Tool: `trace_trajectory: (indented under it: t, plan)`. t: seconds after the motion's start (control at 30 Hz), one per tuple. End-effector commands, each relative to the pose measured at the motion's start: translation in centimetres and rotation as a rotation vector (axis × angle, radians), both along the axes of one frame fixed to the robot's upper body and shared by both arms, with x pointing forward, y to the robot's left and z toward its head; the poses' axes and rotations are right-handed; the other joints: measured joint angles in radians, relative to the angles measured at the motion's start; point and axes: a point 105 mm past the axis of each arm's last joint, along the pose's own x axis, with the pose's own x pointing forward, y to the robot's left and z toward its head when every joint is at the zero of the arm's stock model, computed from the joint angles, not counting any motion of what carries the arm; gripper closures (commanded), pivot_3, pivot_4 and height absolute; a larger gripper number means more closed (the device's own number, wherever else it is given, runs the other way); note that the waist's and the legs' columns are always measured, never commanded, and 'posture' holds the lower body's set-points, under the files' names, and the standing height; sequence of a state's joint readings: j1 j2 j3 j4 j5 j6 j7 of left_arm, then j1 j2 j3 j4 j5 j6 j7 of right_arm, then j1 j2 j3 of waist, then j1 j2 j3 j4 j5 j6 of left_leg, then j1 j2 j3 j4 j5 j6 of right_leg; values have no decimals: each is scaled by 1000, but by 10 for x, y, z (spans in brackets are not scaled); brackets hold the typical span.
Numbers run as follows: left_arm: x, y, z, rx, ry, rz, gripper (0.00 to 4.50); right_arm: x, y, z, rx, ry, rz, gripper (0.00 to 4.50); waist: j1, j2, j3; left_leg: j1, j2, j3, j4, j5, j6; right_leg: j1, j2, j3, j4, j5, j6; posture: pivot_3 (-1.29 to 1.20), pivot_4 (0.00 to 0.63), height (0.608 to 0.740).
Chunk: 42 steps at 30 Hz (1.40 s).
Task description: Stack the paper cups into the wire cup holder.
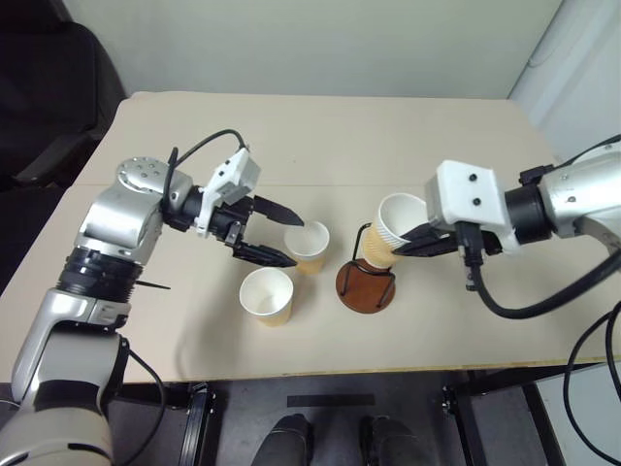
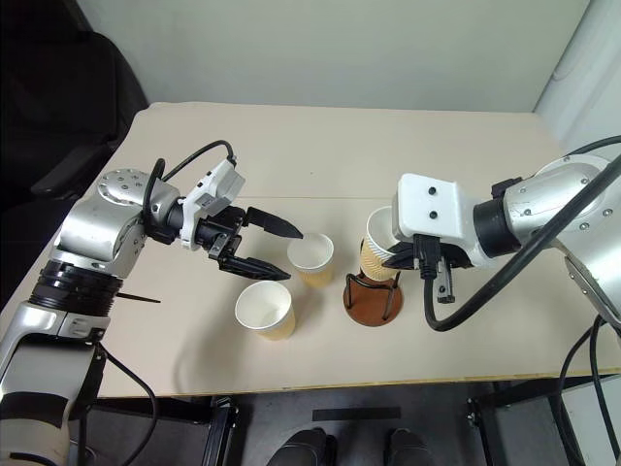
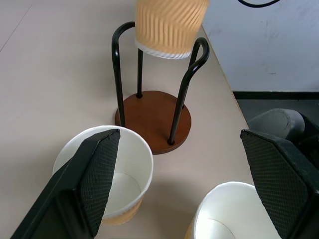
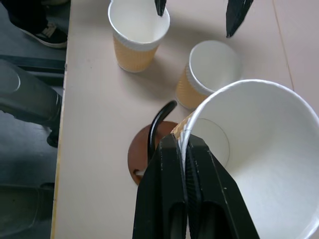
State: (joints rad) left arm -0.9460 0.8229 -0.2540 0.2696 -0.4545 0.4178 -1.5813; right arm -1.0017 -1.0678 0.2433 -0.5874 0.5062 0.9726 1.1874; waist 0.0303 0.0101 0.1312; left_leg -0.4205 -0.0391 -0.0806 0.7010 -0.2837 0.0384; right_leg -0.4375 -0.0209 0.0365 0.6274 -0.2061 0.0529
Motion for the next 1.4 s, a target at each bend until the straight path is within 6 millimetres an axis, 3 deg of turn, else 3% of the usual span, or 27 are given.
trace_trajectory:
  t: [0.03, 0.17, 0.2, 0.27, 0.43, 0.77, 1.0, 1.4]
  plan:
    - [-6, 0, 11, -4, -38, -43, 325, -3, 2, 8, 5, -36, 11, 4490, 0, 0, 0, 0, 0, 0, 0, 0, 0, 0, 0, 0, 0, 0, 0, 0, 150, 740]
    - [-6, 0, 11, -6, -41, -44, 325, -2, 3, -1, -7, -23, 9, 4490, 0, 0, 0, 0, 0, 0, 0, 0, 0, 0, 0, 0, 0, 0, 0, 0, 150, 740]
    - [-6, 0, 11, -5, -42, -45, 325, -1, 3, -2, -9, -23, 6, 4311, 0, 0, 0, 0, 0, 0, 0, 0, 0, 0, 0, 0, 0, 0, 0, 0, 150, 740]
    - [-6, 0, 11, -5, -43, -44, 325, 0, 4, -4, -8, -17, 4, 3937, 0, 0, 0, 0, 0, 0, 0, 0, 0, 0, 0, 0, 0, 0, 0, 0, 150, 740]
    - [-5, 0, 11, -3, -48, -38, 325, 6, 8, -1, 49, -45, -8, 2272, 0, 0, 0, 0, 0, 0, 0, 0, 0, 0, 0, 0, 0, 0, 0, 0, 150, 740]
    - [13, 5, 14, 29, -184, 31, 325, 17, 3, 31, 282, -96, -111, 2272, 1, 0, 0, 0, 0, 0, 0, 0, 0, 0, 0, 0, 0, 0, 0, 0, 150, 740]
    - [36, 2, 22, 39, -340, 89, 325, 16, -5, 31, 324, -105, -159, 2272, 1, 0, 0, 0, 0, 0, 0, 0, 0, 0, 0, 0, 0, 0, 0, 0, 150, 740]
    - [39, 11, 10, 188, -445, 11, 325, 16, -6, 29, 344, -95, -173, 2272, 2, 0, 0, -1, 0, 0, 0, 0, 0, -1, 0, 0, -1, 0, 0, 0, 150, 740]
